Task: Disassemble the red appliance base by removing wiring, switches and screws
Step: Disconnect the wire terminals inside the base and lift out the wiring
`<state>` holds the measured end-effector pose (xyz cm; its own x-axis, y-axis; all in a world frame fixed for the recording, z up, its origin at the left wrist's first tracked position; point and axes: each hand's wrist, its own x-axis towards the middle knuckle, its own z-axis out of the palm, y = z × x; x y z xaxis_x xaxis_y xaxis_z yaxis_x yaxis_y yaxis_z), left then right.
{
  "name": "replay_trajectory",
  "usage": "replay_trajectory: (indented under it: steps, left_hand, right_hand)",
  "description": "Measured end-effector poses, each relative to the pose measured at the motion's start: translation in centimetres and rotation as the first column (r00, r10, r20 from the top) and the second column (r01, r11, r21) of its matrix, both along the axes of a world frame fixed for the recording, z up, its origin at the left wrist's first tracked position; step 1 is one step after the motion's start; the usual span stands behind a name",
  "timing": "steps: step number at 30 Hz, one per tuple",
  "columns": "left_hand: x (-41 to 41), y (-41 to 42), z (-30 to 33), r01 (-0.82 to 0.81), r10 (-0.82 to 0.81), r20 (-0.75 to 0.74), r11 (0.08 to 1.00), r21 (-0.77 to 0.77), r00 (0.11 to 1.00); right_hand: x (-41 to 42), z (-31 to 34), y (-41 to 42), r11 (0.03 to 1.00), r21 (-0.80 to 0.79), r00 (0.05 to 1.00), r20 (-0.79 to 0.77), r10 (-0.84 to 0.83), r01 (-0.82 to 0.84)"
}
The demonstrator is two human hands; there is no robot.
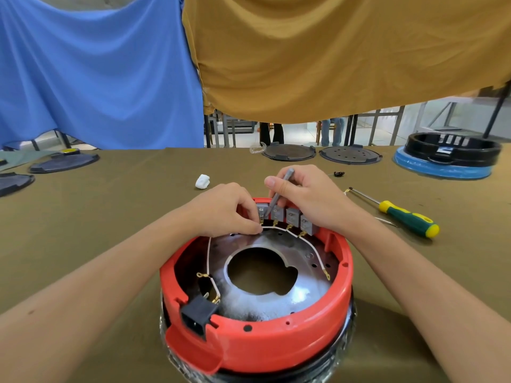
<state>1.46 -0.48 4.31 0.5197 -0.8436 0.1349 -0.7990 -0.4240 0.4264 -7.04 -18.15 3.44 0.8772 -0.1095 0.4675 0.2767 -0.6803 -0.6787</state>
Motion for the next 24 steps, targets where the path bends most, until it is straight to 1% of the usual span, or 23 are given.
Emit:
replay_trajectory:
  steps: [7,16,24]
  left_hand:
    - [0.04,-0.02,-0.1,0.007,-0.007,0.009,1.0,-0.009,1.0]
    - [0.12,-0.03,-0.27,0.007,-0.006,0.023,1.0,-0.025,1.0]
    - [0.1,-0.17,-0.27,0.009,-0.009,0.072,1.0,0.004,0.997]
  right_hand:
    - [-0.12,-0.01,0.11,1.0,-0.009,0.999,0.033,-0.013,0.014]
    - [-0.1,0.01,0.2,0.999,-0.054,1.0,0.028,-0.005,0.006]
    - [0.26,-0.07,-0.19,1.0,0.019,1.0,-0.005,0.022,-0.022]
